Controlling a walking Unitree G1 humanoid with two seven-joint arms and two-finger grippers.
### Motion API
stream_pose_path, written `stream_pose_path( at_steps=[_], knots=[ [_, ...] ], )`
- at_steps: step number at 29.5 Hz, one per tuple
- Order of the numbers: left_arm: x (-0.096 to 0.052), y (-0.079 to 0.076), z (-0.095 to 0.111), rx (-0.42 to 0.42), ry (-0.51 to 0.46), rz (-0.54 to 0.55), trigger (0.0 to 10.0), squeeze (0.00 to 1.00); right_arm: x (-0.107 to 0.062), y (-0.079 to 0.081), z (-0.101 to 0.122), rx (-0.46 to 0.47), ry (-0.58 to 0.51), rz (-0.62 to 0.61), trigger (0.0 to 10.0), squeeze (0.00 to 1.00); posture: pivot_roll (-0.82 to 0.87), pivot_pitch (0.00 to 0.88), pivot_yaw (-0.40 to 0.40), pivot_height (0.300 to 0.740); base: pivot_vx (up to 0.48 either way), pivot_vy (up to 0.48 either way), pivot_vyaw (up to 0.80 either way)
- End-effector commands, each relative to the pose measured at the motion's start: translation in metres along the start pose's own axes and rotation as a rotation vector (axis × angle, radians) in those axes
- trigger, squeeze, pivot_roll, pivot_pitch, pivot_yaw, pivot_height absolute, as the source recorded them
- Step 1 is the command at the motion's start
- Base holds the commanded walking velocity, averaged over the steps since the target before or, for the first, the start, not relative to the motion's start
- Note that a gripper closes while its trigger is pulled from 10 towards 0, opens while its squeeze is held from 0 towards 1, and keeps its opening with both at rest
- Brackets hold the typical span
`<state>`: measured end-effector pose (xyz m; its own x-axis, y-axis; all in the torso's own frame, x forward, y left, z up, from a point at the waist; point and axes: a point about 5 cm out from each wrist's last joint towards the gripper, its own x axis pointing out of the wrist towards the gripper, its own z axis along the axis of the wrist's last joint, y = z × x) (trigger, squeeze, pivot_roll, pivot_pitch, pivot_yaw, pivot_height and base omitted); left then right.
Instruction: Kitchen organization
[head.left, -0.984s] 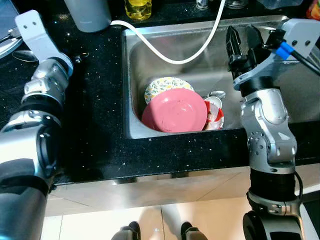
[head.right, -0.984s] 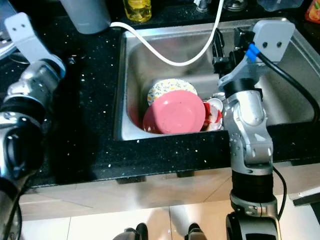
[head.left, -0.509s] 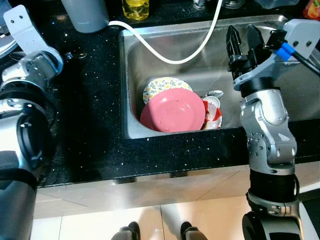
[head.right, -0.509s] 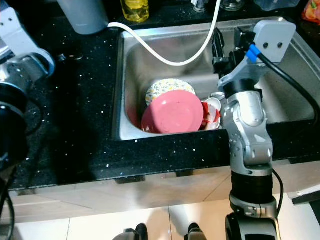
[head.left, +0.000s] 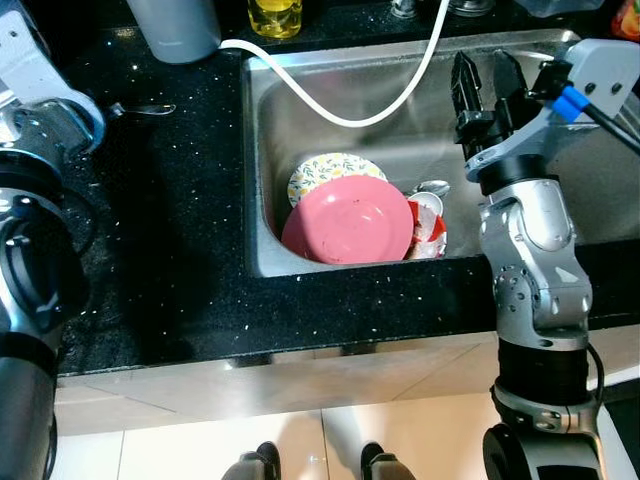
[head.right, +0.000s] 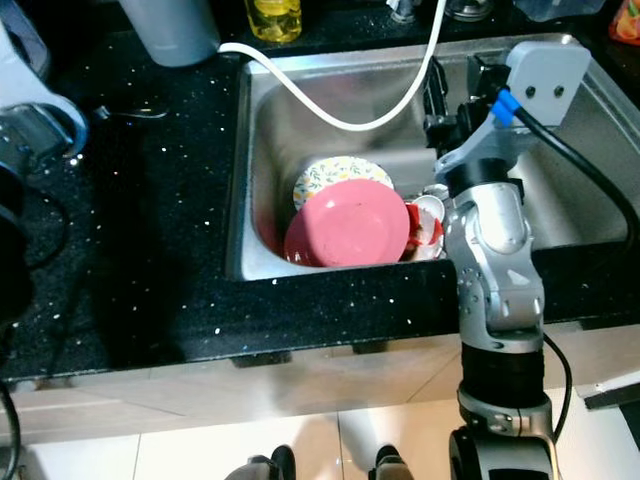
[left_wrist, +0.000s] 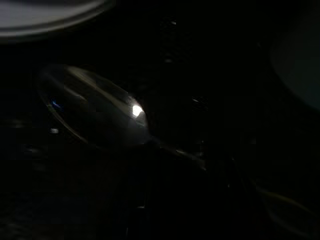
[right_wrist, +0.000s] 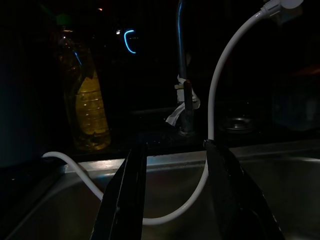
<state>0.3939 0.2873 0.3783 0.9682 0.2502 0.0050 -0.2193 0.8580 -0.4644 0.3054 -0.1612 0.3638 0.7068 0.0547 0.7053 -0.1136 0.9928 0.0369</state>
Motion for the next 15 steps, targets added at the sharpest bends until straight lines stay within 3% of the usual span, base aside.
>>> stream_pose_path(
  at_steps=[1, 5, 6, 7, 8, 12, 13, 14, 15],
  knots=[
    [-0.004, 0.013, 0.012, -0.018, -0.014, 0.034, 10.0, 0.00, -0.003, 0.002, 0.003, 0.002, -0.021, 0.009, 10.0, 0.00, -0.06, 0.346, 0.099, 0.740, 0.000, 0.000, 0.00],
    [-0.001, -0.009, 0.001, 0.139, 0.021, -0.112, 10.0, 0.00, -0.003, 0.002, 0.003, 0.000, -0.021, 0.006, 10.0, 0.00, -0.06, 0.345, 0.100, 0.740, 0.000, 0.000, 0.00],
    [-0.001, -0.011, 0.003, 0.201, -0.013, -0.097, 10.0, 0.00, -0.003, 0.002, 0.003, 0.000, -0.021, 0.006, 10.0, 0.00, -0.06, 0.345, 0.100, 0.740, 0.000, 0.000, 0.00],
    [-0.001, -0.011, 0.003, 0.201, -0.013, -0.097, 10.0, 0.00, -0.003, 0.002, 0.003, 0.000, -0.021, 0.006, 10.0, 0.00, -0.06, 0.345, 0.100, 0.740, 0.000, 0.000, 0.00],
    [-0.001, -0.012, 0.009, 0.292, -0.087, -0.059, 10.0, 0.00, -0.003, 0.001, 0.003, 0.000, -0.021, 0.005, 10.0, 0.00, -0.07, 0.347, 0.099, 0.740, 0.000, 0.000, 0.00],
    [-0.002, -0.013, 0.016, 0.257, -0.148, -0.038, 10.0, 0.00, -0.002, 0.001, 0.003, 0.000, -0.020, 0.004, 10.0, 0.00, -0.07, 0.348, 0.097, 0.740, 0.000, 0.000, 0.00],
    [-0.002, -0.010, 0.016, 0.196, -0.146, -0.022, 10.0, 0.00, -0.002, 0.001, 0.003, 0.000, -0.020, 0.004, 10.0, 0.00, -0.07, 0.347, 0.096, 0.740, 0.000, 0.000, 0.00],
    [-0.001, -0.002, 0.013, 0.074, -0.133, 0.017, 10.0, 1.00, -0.002, 0.001, 0.003, 0.000, -0.020, 0.006, 10.0, 0.00, -0.07, 0.347, 0.097, 0.740, 0.000, 0.000, 0.00],
    [-0.001, -0.002, 0.013, 0.074, -0.133, 0.017, 10.0, 1.00, -0.002, 0.001, 0.003, 0.000, -0.020, 0.006, 10.0, 0.00, -0.07, 0.347, 0.097, 0.740, 0.000, 0.000, 0.00]
  ],
)
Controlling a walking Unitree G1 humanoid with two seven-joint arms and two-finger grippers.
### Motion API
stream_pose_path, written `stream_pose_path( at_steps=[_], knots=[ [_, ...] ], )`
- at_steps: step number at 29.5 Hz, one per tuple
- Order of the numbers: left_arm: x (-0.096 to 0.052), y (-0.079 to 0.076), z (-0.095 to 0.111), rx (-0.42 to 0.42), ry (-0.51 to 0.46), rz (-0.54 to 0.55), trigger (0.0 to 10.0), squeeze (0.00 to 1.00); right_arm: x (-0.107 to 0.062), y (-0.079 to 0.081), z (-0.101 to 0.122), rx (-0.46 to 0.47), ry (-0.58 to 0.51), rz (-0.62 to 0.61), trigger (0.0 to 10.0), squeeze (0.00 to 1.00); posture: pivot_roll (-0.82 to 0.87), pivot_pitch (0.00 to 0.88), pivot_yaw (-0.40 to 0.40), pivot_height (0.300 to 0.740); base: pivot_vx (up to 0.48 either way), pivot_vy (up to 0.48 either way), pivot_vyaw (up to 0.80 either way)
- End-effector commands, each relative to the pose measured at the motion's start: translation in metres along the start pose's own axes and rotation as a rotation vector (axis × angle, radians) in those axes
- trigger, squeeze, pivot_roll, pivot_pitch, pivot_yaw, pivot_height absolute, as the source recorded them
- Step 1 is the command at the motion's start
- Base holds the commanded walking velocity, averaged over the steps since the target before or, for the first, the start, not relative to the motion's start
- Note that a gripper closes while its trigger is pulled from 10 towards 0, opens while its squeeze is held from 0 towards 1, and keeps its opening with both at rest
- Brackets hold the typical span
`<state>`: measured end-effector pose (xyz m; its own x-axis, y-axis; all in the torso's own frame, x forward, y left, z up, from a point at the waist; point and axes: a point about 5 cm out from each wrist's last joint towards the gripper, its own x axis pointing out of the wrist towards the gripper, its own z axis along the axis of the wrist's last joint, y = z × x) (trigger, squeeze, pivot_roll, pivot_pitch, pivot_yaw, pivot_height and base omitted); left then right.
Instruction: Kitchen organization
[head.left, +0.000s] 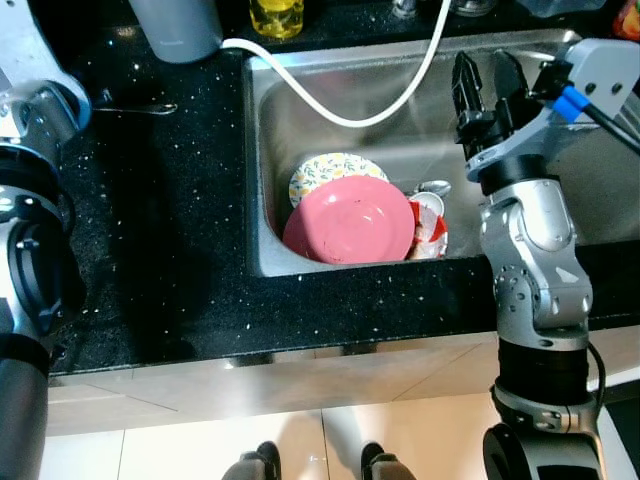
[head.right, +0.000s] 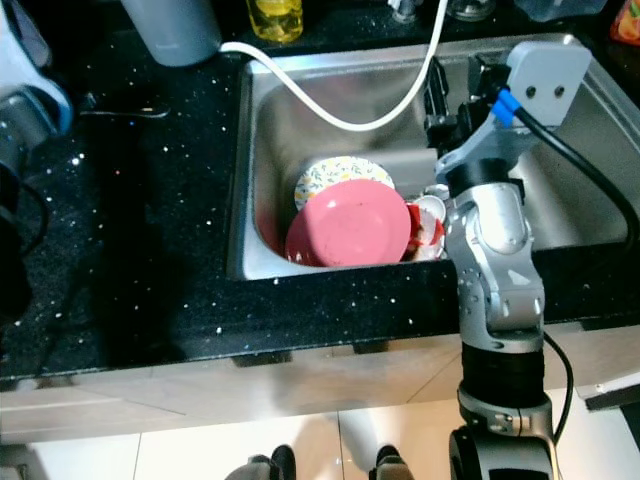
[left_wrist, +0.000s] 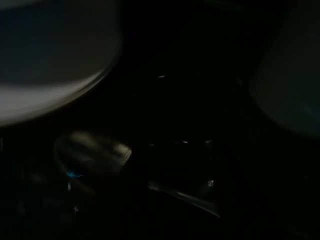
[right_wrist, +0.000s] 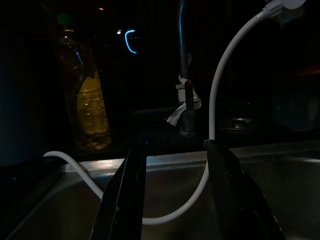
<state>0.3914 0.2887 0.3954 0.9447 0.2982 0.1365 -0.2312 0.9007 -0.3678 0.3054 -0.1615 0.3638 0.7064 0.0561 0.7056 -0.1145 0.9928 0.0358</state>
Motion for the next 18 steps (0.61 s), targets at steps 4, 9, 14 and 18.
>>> stream_pose_path(
  at_steps=[4, 9, 14, 18],
  knots=[
    [0.001, 0.010, -0.014, -0.181, 0.048, 0.046, 10.0, 1.00, -0.001, 0.002, 0.002, 0.003, -0.020, 0.005, 10.0, 0.00, -0.07, 0.347, 0.095, 0.740, 0.000, 0.000, 0.00],
    [0.001, 0.011, -0.020, -0.279, 0.065, 0.068, 10.0, 1.00, -0.001, 0.001, 0.003, 0.002, -0.023, 0.005, 10.0, 0.00, -0.07, 0.344, 0.096, 0.740, 0.000, 0.000, 0.00],
    [0.002, 0.009, -0.025, -0.302, 0.079, 0.081, 10.0, 0.16, -0.001, 0.001, 0.003, 0.002, -0.023, 0.002, 10.0, 0.00, -0.07, 0.344, 0.098, 0.740, 0.000, 0.000, 0.00],
    [0.002, 0.007, -0.031, -0.201, 0.086, 0.143, 10.0, 0.00, -0.001, 0.001, 0.004, 0.003, -0.025, 0.000, 10.0, 0.00, -0.07, 0.344, 0.100, 0.740, 0.000, 0.000, 0.00]
  ],
)
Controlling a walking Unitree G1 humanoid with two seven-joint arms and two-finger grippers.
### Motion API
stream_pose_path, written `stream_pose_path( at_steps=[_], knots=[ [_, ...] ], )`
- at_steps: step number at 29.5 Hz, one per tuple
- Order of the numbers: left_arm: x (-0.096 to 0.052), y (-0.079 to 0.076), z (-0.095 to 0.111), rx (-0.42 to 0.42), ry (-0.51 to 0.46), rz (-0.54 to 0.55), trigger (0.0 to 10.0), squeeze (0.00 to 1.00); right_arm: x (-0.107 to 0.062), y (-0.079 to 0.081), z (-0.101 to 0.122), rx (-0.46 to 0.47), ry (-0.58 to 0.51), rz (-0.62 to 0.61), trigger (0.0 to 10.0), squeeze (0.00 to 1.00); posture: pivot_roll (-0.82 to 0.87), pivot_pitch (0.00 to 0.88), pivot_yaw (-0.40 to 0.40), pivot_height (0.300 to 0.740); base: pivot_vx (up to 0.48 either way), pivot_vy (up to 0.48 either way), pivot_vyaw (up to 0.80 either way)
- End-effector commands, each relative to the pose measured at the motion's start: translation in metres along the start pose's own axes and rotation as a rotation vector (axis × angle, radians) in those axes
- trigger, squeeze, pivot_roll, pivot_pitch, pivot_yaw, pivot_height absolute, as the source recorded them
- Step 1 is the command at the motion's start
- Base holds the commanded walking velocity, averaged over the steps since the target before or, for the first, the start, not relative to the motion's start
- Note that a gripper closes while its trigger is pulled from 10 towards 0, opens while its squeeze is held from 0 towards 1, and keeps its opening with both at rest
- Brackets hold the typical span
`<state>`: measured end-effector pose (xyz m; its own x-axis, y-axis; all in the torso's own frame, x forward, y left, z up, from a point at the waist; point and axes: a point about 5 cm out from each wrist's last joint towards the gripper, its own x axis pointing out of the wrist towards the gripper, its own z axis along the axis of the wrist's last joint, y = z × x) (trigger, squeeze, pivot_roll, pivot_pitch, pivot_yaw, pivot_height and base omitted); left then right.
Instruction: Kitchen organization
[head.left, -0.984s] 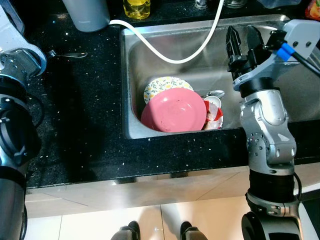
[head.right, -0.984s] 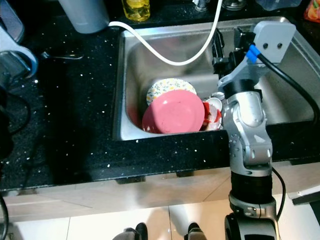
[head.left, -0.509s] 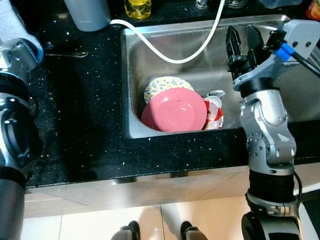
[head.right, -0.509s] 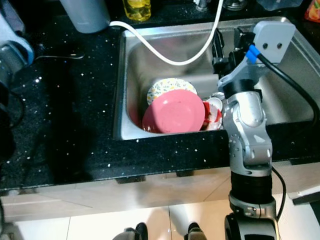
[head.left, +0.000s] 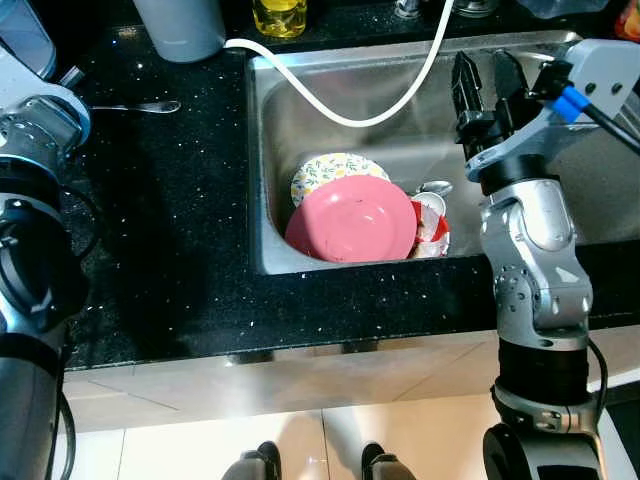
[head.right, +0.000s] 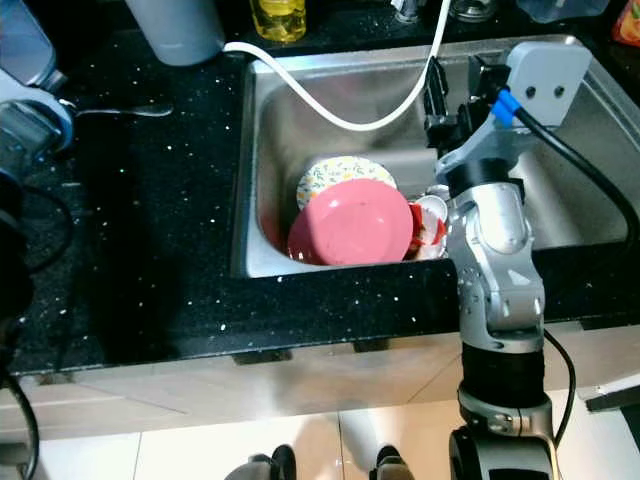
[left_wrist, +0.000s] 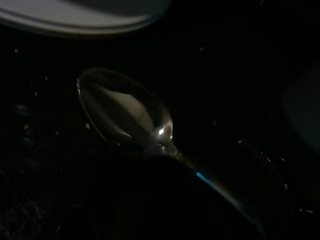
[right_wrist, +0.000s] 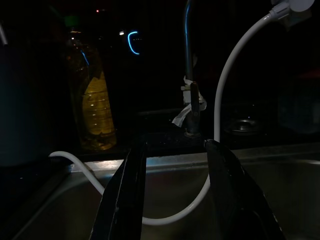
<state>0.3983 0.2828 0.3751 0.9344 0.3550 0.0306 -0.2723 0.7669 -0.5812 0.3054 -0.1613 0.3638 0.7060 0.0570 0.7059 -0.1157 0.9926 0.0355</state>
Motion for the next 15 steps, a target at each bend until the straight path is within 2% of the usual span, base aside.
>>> stream_pose_path(
  at_steps=[1, 2, 3, 4, 5, 6, 7, 12, 14, 15],
  knots=[
    [0.001, 0.009, -0.005, 0.066, -0.010, 0.058, 10.0, 0.00, -0.001, 0.000, 0.004, 0.002, -0.025, -0.001, 10.0, 0.00, -0.07, 0.344, 0.100, 0.740, 0.000, 0.000, 0.00],
    [0.001, 0.008, -0.005, 0.047, -0.017, 0.066, 10.0, 0.00, -0.002, 0.000, 0.004, 0.001, -0.026, -0.002, 10.0, 0.00, -0.07, 0.344, 0.105, 0.740, 0.000, 0.000, 0.00],
    [0.001, 0.007, 0.001, 0.074, -0.059, 0.071, 10.0, 0.00, -0.002, 0.000, 0.004, 0.001, -0.027, -0.004, 10.0, 0.00, -0.08, 0.344, 0.109, 0.740, 0.000, 0.000, 0.00],
    [0.001, 0.007, 0.001, 0.074, -0.059, 0.071, 10.0, 0.00, -0.002, 0.000, 0.004, 0.001, -0.027, -0.004, 10.0, 0.00, -0.08, 0.344, 0.109, 0.740, 0.000, 0.000, 0.00],
    [0.000, 0.004, 0.009, 0.066, -0.117, 0.057, 10.0, 0.00, -0.003, -0.001, 0.005, 0.000, -0.027, -0.009, 10.0, 0.00, -0.08, 0.346, 0.110, 0.740, 0.000, 0.000, 0.00],
    [0.000, 0.004, 0.009, 0.066, -0.117, 0.057, 10.0, 0.00, -0.003, -0.001, 0.005, 0.000, -0.027, -0.009, 10.0, 0.00, -0.08, 0.346, 0.110, 0.740, 0.000, 0.000, 0.00],
    [-0.002, 0.000, 0.018, 0.055, -0.171, 0.038, 10.0, 0.00, -0.004, -0.001, 0.005, -0.001, -0.027, -0.012, 10.0, 0.00, -0.08, 0.347, 0.111, 0.740, 0.000, 0.000, 0.00],
    [-0.004, -0.005, 0.028, 0.064, -0.228, 0.019, 10.0, 0.00, -0.004, -0.002, 0.005, 0.000, -0.025, -0.013, 10.0, 0.00, -0.08, 0.350, 0.105, 0.740, 0.000, 0.000, 0.00],
    [-0.005, -0.002, 0.031, 0.012, -0.230, 0.034, 10.0, 0.00, -0.003, -0.001, 0.005, 0.003, -0.024, -0.010, 10.0, 0.00, -0.08, 0.350, 0.105, 0.740, 0.000, 0.000, 0.00],
    [-0.005, -0.002, 0.031, 0.012, -0.230, 0.034, 10.0, 0.00, -0.003, -0.001, 0.005, 0.003, -0.024, -0.010, 10.0, 0.00, -0.08, 0.350, 0.105, 0.740, 0.000, 0.000, 0.00]
  ],
)
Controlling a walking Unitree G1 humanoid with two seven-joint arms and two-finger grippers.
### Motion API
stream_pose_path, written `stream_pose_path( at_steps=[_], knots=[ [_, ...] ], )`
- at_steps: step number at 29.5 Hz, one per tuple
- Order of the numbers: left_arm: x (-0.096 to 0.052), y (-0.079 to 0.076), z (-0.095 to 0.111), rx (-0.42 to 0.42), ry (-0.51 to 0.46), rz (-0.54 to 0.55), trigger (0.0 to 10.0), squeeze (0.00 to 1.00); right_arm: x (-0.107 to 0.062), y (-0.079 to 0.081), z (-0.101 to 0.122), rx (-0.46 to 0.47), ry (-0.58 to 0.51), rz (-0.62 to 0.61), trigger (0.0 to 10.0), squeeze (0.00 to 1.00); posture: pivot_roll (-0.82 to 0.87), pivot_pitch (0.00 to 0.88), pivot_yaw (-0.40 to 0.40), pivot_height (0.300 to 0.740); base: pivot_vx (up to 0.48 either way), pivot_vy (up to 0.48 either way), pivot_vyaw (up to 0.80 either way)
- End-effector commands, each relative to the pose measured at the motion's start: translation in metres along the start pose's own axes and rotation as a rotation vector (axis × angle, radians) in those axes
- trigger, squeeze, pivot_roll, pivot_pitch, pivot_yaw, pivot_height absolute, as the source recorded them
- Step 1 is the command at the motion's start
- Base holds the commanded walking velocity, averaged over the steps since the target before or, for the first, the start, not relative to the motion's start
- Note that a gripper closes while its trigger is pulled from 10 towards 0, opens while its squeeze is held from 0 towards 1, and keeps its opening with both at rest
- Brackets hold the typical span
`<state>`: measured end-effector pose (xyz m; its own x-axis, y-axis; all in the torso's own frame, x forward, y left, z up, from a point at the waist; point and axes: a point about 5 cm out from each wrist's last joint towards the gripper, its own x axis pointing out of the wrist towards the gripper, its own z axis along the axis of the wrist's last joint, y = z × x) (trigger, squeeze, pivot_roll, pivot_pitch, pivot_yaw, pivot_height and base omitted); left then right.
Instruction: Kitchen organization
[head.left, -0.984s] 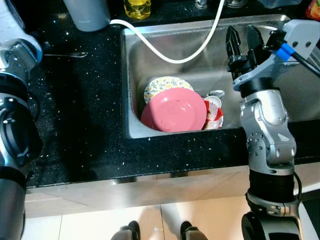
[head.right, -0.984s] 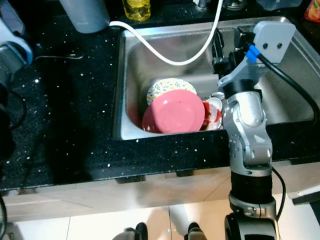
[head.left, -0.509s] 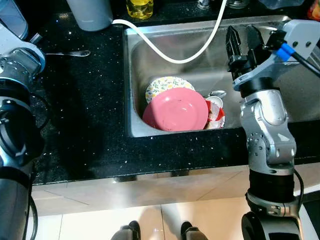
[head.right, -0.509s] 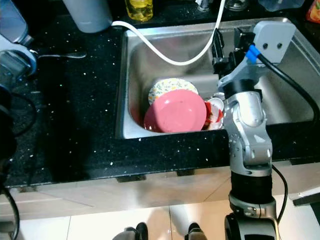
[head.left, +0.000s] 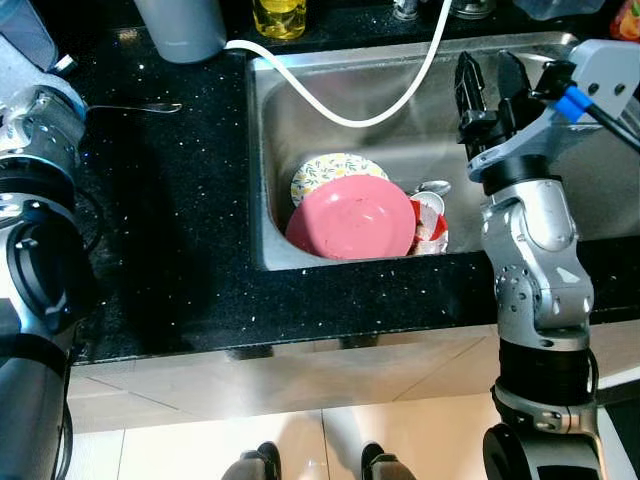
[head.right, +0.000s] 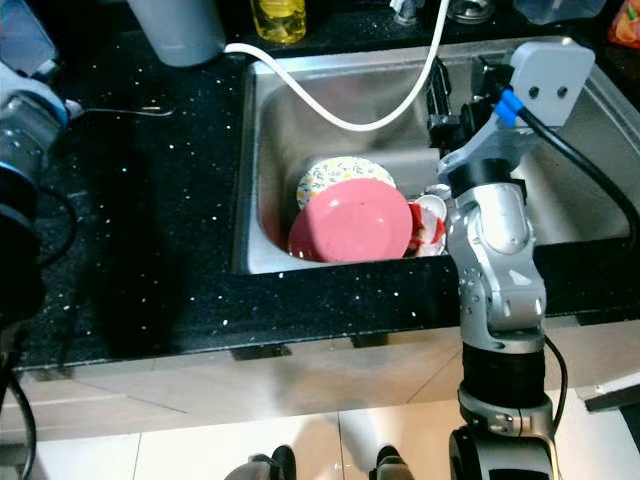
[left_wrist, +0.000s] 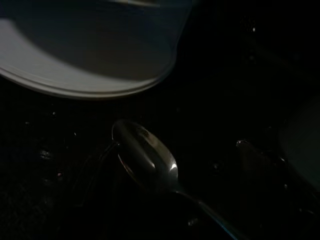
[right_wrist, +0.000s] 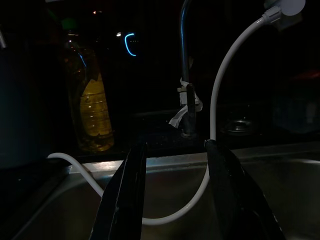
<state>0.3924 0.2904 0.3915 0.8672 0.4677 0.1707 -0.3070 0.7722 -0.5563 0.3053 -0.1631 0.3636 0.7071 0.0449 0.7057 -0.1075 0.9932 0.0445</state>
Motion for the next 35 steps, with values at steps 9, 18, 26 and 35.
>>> stream_pose_path(
  at_steps=[9, 18, 26, 35],
  knots=[
    [0.001, 0.012, -0.003, -0.122, 0.048, 0.063, 10.0, 0.00, -0.002, 0.003, 0.005, 0.007, -0.022, 0.008, 10.0, 0.00, -0.08, 0.369, 0.100, 0.740, 0.000, 0.000, 0.00],
    [-0.002, 0.025, -0.042, -0.173, 0.198, 0.172, 10.0, 0.00, -0.004, 0.002, 0.006, -0.001, -0.013, 0.007, 10.0, 0.00, -0.10, 0.389, 0.102, 0.740, 0.000, 0.000, 0.00],
    [-0.004, 0.021, -0.052, -0.162, 0.240, 0.168, 10.0, 0.00, -0.007, 0.000, 0.009, -0.014, -0.006, -0.005, 10.0, 0.00, -0.10, 0.401, 0.117, 0.740, 0.000, 0.000, 0.00],
    [-0.007, -0.028, -0.033, 0.161, 0.004, -0.142, 10.0, 0.00, -0.012, -0.008, 0.009, -0.022, 0.008, -0.036, 10.0, 0.00, -0.11, 0.394, 0.121, 0.740, 0.000, 0.000, 0.00]
  ],
)
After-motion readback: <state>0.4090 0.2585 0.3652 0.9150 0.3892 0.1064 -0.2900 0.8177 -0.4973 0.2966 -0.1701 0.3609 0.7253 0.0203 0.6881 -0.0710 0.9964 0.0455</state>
